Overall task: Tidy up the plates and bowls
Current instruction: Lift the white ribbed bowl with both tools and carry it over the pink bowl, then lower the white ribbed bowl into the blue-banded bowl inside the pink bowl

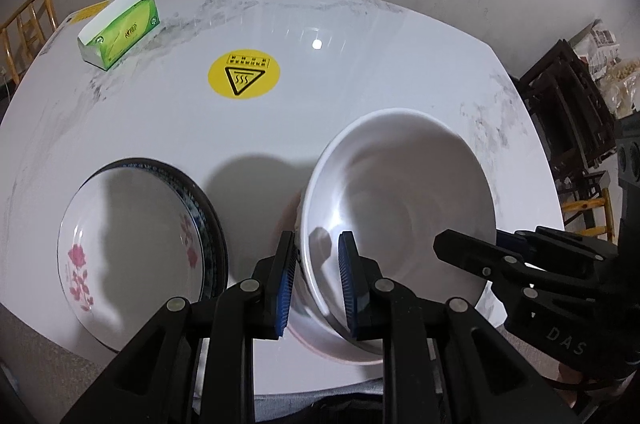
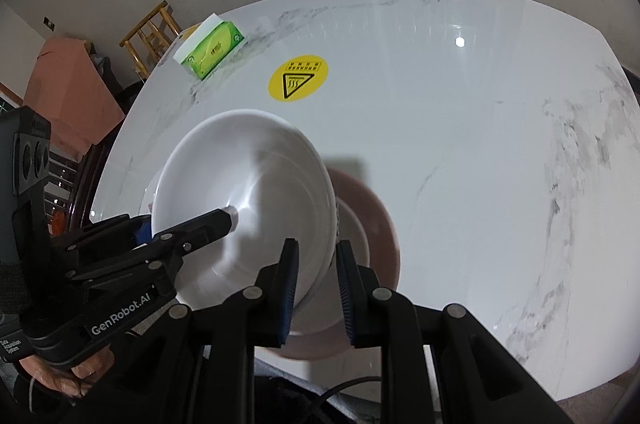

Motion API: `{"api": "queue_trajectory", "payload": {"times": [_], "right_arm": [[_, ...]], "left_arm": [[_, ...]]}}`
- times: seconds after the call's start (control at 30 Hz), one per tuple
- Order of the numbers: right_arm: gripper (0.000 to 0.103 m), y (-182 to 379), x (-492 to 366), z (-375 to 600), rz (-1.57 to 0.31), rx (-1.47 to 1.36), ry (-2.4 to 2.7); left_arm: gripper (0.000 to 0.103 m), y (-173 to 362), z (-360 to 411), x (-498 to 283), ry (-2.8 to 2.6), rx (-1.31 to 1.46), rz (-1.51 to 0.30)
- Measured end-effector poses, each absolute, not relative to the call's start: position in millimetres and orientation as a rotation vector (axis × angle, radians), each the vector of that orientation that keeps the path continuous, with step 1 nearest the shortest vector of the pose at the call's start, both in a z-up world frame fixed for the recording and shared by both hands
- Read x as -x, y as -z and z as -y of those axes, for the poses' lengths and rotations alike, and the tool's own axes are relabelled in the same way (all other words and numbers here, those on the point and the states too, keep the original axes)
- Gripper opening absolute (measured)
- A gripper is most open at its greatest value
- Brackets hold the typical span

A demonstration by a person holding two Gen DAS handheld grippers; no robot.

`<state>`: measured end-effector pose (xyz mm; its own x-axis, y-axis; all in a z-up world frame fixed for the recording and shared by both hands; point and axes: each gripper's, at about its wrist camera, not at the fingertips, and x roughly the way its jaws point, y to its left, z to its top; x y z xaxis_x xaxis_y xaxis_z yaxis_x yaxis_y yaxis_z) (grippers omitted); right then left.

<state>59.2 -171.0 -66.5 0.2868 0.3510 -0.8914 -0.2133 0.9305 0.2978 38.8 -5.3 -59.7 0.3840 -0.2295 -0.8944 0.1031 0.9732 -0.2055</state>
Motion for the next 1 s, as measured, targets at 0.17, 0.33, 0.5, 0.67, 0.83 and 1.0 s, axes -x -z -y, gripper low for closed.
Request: {"api": "queue_trajectory", "payload": {"times": [0.17, 0.33, 0.5, 0.67, 0.83, 1.0], "right_arm": [[0.02, 70, -48, 171, -1.237, -0.121, -0.372], [0.02, 77, -40, 172, -1.261, -0.12, -0.364], [0.02, 79, -35, 172, -1.272, -0.12, -0.359], [0.02, 85, -37, 172, -1.286, -0.112, -0.353], [0.02, 90, -39, 172, -1.299, -0.119, -0.352], [0.02, 93, -43, 172, -1.304, -0.122, -0.351]], "left_arm": [[0.018, 63, 8, -29, 0.217, 0.119, -1.167], [0.018, 65, 10, -23, 0.221, 0.106, -1.168], [0.018, 69, 11, -21, 0.222, 0.099, -1.18], [0.018, 76, 15, -22, 0.219, 0.099, -1.198], [0.018, 80, 16, -24, 0.214, 0.098, -1.21], [0.018, 84, 18, -26, 0.211, 0.092, -1.218]]}}
